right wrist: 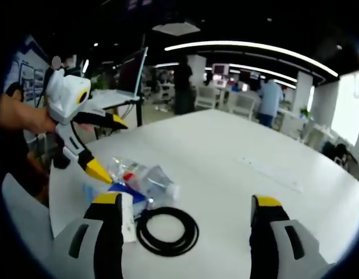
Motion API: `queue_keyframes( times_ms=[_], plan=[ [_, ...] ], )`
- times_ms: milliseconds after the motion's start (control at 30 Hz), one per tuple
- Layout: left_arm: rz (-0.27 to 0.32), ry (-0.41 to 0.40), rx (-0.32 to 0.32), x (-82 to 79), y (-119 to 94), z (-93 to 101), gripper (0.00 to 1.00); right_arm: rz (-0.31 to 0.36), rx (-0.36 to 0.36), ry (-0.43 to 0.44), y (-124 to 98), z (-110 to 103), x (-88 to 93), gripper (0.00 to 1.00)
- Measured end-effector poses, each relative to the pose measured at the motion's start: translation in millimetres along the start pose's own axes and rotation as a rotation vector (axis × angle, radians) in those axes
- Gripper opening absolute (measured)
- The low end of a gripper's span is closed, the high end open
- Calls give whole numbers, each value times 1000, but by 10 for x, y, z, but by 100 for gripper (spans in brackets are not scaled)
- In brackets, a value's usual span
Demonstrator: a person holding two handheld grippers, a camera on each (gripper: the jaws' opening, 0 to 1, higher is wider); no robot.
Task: Arrange the tabletop items into an orderly group along one side of the table until the central work area is clear of visible clutter.
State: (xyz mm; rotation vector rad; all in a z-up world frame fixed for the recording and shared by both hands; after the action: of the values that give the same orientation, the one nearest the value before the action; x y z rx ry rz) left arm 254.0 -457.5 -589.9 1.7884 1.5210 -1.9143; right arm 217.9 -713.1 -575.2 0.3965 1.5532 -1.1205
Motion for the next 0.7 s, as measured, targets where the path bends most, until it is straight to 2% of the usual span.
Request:
queue_keyframes(
  times_ms=[267, 700],
  plan=[
    [-15, 10, 10, 41, 56, -16, 90, -19, -4, 22, 69, 17, 54, 83],
    [-54, 23, 46, 133, 213, -43, 84, -58, -54, 37, 192, -26, 140, 75]
  ],
)
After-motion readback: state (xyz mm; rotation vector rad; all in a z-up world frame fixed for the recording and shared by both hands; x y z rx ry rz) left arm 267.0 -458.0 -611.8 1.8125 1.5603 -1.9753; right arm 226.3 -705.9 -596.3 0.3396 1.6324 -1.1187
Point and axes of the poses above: the point that each gripper's makers call its tool centre point, and the gripper's own axes: y roughly forward along the fingers, z roughly to its right, x roughly out of its underside, the point moved 10 cm from there along -y, roughly backward along the fingers, and after that the axes turned 2 degrees about z, right-handed, at the moved point
